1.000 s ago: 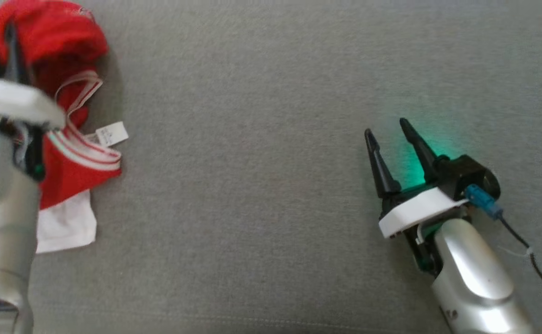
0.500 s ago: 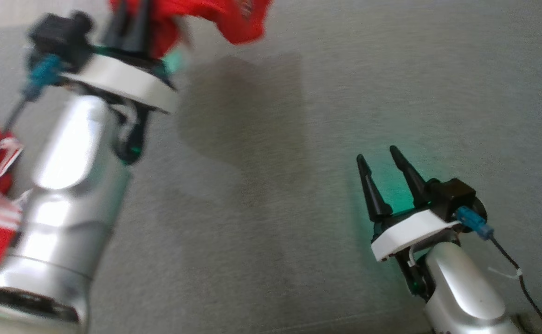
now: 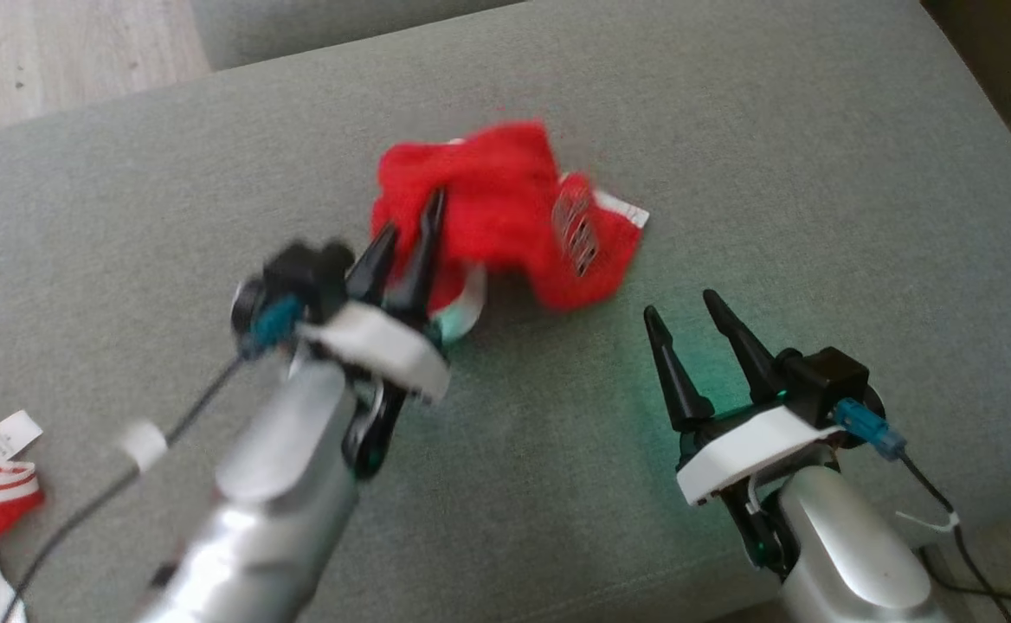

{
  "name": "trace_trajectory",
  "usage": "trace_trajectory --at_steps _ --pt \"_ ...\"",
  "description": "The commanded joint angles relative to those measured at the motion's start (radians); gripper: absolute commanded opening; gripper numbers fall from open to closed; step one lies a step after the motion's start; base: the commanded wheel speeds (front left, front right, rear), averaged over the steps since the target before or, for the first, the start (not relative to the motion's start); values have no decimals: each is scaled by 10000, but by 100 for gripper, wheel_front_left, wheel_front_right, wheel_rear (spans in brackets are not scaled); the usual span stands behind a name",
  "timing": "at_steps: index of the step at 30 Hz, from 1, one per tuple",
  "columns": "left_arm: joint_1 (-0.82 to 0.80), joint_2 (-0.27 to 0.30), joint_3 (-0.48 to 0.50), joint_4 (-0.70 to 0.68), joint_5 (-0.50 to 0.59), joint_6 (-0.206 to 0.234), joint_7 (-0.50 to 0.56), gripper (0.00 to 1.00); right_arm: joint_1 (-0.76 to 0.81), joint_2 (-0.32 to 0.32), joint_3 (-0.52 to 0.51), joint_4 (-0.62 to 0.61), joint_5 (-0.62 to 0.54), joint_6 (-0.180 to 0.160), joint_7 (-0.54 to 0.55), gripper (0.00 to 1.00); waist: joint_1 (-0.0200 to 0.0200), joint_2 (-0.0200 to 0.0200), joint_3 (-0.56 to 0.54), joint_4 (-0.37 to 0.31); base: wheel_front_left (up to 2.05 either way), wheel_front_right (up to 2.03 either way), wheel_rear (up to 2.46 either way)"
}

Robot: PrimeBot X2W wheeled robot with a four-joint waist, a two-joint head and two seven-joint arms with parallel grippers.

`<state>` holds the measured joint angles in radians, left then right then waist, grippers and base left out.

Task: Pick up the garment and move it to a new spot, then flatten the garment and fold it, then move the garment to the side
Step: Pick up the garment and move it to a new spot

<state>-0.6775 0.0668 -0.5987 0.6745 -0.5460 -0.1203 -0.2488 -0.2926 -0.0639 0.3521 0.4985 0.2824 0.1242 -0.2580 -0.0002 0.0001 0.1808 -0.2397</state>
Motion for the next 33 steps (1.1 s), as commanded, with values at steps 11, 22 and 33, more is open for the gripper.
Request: trace_trajectory --at_steps 11,22,33 --pt "2827 459 2477 -1516 1407 910 -127 100 89 136 -191 -214 -53 65 -38 100 2 -1 -476 714 0 0 0" --pt "5196 212 4720 -2683 2773 951 -129 100 559 137 -962 -174 -313 65 -38 100 2 -1 -1130 1539 0 0 0" --pt "6415 -116 5792 -2946 3360 678 -129 100 1105 137 -1134 -47 -288 65 -38 100 2 -1 -1468 1744 0 0 0"
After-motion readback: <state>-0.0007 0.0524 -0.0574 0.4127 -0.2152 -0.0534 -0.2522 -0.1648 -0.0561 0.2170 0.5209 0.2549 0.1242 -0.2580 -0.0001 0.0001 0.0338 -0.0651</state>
